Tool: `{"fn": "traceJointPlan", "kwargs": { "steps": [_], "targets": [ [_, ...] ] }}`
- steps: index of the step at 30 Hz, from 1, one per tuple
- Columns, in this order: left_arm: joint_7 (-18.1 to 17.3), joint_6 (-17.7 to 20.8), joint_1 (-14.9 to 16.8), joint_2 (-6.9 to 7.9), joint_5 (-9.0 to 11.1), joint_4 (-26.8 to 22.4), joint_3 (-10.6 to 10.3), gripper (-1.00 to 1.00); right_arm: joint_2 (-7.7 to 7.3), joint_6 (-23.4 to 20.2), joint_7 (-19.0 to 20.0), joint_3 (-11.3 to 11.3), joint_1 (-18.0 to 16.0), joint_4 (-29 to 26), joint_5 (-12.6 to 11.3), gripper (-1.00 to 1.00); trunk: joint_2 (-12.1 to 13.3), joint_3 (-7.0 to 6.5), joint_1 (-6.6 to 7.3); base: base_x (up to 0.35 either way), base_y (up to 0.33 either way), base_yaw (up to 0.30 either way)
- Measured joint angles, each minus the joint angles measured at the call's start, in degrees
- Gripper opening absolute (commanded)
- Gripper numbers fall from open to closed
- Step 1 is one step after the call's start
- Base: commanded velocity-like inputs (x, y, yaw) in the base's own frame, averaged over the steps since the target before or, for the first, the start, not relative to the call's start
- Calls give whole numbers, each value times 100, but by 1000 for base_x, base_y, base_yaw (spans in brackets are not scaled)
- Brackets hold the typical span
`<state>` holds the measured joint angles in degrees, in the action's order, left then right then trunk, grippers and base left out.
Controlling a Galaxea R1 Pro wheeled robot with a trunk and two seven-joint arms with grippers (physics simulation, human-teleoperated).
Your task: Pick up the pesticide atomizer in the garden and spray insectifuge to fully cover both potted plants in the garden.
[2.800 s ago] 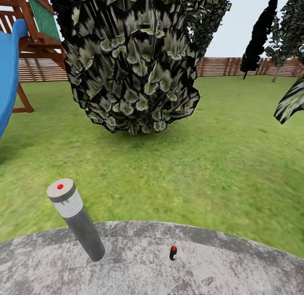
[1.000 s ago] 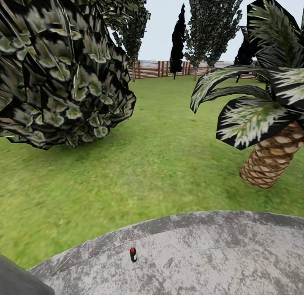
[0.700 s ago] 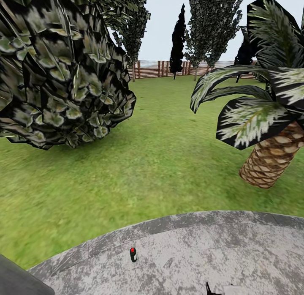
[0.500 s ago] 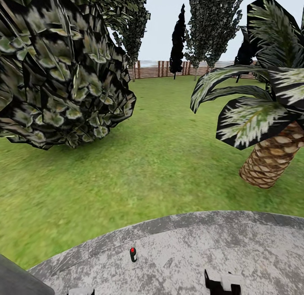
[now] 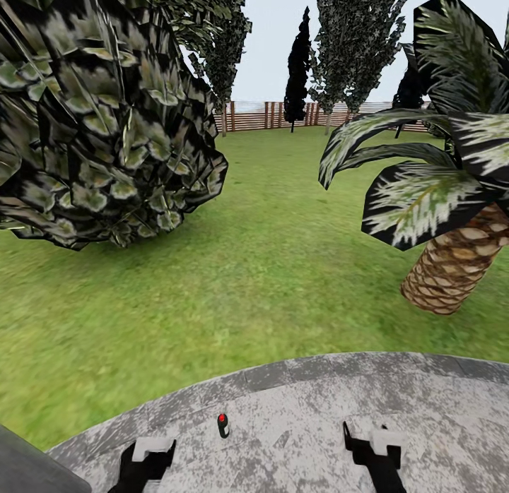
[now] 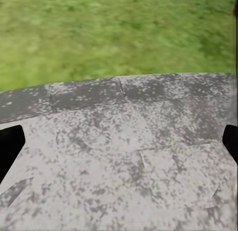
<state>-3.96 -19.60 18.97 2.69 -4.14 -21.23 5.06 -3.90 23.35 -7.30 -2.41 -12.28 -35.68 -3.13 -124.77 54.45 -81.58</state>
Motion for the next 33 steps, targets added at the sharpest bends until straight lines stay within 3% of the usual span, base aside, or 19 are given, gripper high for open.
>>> {"fn": "traceJointPlan", "kwargs": {
  "steps": [1,2,3,4,11,17,26,33],
  "targets": [
    [-33,32,33,0,-29,-32,0,100,-32,-2,1,-10,0,-32,1,100,0,0,0,0,0,0],
    [-329,540,323,2,-367,-160,-3,100,-55,-3,3,-14,3,-595,-4,100,0,2,0,0,0,0],
    [-532,711,851,10,-380,-179,0,100,-112,-5,6,-27,-2,-933,8,100,0,-1,0,0,0,0],
    [-599,750,912,13,-379,-184,1,100,-132,-5,7,-28,0,-943,4,100,0,-1,0,0,0,0],
    [-877,851,816,28,-396,-145,-21,100,-269,-6,10,-42,0,-926,35,100,0,0,0,0,0,0],
    [-883,825,759,72,-381,-101,-16,100,-247,-6,26,-33,1,-929,373,100,0,0,0,0,0,0],
    [-878,823,754,88,-378,-163,-2,100,-203,-11,17,-50,1,-954,421,100,0,0,0,0,0,-9],
    [-886,661,747,78,-378,-193,-17,100,-201,-7,11,-53,2,-956,416,100,0,-18,0,0,0,-216]
  ]
}}
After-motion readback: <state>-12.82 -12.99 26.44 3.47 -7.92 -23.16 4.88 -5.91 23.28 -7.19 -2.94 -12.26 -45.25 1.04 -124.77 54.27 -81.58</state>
